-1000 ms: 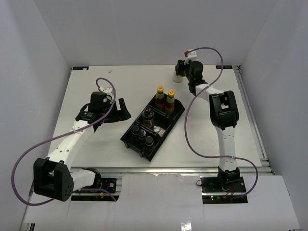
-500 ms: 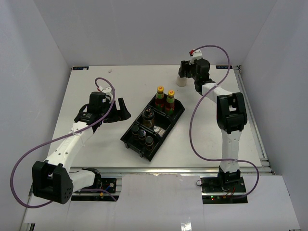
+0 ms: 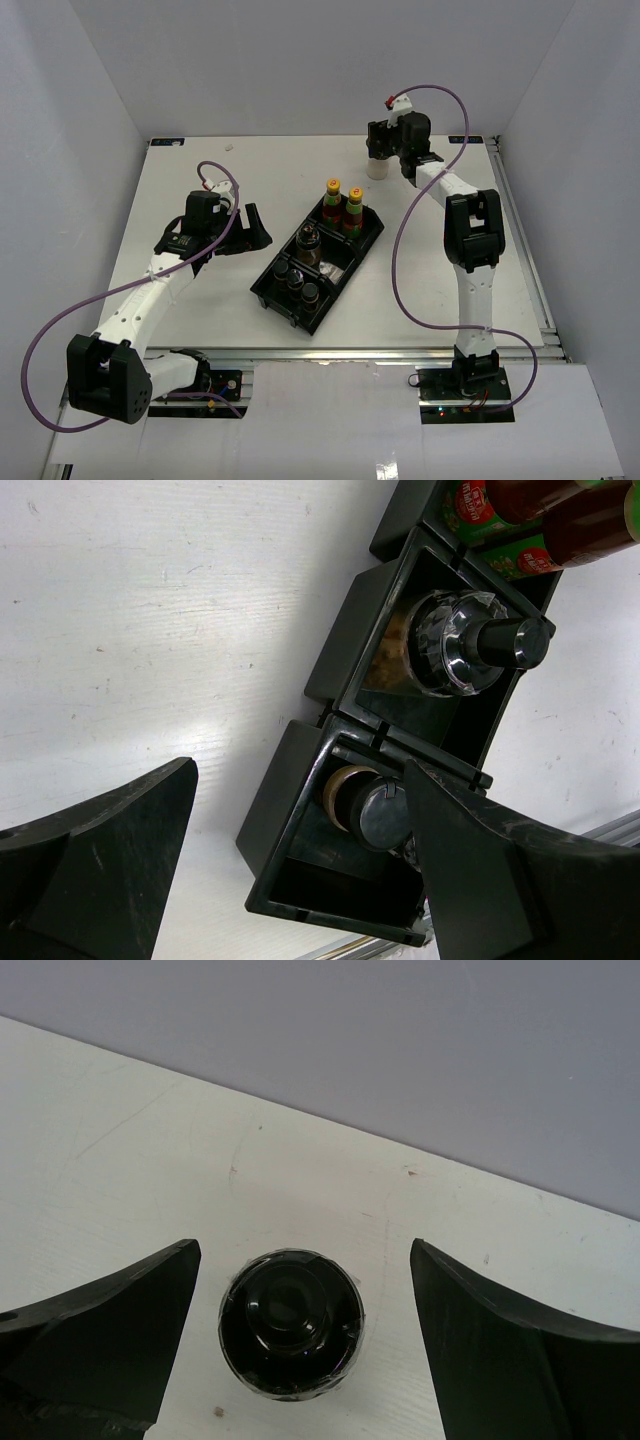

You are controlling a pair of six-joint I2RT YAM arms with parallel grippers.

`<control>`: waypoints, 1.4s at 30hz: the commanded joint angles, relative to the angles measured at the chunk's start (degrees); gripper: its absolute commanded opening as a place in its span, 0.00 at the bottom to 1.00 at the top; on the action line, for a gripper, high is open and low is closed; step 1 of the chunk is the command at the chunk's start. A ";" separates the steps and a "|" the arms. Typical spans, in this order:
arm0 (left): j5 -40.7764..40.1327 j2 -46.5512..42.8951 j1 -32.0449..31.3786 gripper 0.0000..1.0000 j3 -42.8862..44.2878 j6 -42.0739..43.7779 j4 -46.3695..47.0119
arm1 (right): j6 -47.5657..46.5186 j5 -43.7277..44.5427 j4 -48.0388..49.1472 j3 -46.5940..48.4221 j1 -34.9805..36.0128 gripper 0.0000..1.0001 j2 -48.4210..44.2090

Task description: Organize the condiment bottles

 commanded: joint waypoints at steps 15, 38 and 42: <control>-0.25 -0.20 0.31 0.95 0.36 0.07 1.32 | -1.78 1.53 -5.94 3.71 0.14 0.92 2.80; 0.72 -1.50 0.31 0.95 1.03 -0.81 1.42 | -3.51 4.28 -9.20 -18.55 -0.33 0.08 -18.95; 0.58 -2.09 0.36 0.95 1.36 -0.85 0.90 | -2.48 5.28 -8.62 -30.66 -0.33 0.08 -31.77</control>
